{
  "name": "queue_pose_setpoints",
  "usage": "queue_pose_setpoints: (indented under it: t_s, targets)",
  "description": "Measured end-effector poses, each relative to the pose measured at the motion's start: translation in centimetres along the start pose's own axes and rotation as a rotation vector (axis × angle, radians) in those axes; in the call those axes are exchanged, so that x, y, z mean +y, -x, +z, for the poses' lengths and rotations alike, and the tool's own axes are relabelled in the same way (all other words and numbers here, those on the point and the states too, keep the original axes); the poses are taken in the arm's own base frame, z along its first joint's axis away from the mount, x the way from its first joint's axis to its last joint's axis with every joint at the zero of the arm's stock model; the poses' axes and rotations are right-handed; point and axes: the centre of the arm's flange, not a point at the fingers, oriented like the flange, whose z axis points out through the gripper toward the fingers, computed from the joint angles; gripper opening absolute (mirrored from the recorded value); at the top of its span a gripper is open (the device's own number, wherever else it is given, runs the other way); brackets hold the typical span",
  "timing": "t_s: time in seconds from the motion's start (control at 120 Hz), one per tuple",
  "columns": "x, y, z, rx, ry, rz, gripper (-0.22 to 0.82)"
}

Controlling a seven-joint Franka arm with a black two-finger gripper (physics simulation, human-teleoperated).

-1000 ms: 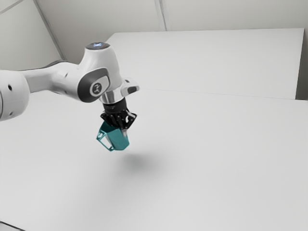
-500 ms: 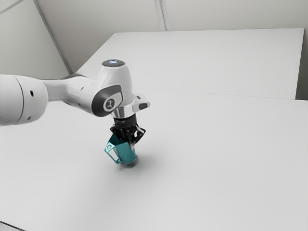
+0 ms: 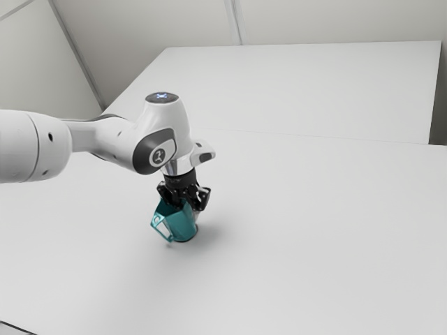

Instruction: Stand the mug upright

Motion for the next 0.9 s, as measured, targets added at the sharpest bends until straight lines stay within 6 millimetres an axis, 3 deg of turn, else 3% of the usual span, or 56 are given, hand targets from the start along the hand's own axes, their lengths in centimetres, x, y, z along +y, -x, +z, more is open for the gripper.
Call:
queue_pose_setpoints:
  t_s: [0.133, 0.308, 0.558, 0.9]
  targets:
    - [-0.1, 0.2, -1.6, 0.026, 0.011, 0.0, 0.34]
    - [-0.4, 0.8, -3.9, 0.049, 0.022, -0.003, 0.49]
    - [-0.9, 1.9, -8.7, 0.112, 0.052, -0.006, 0.57]
    - [-1.7, -0.5, -18.4, 0.231, 0.063, 0.025, 0.6]
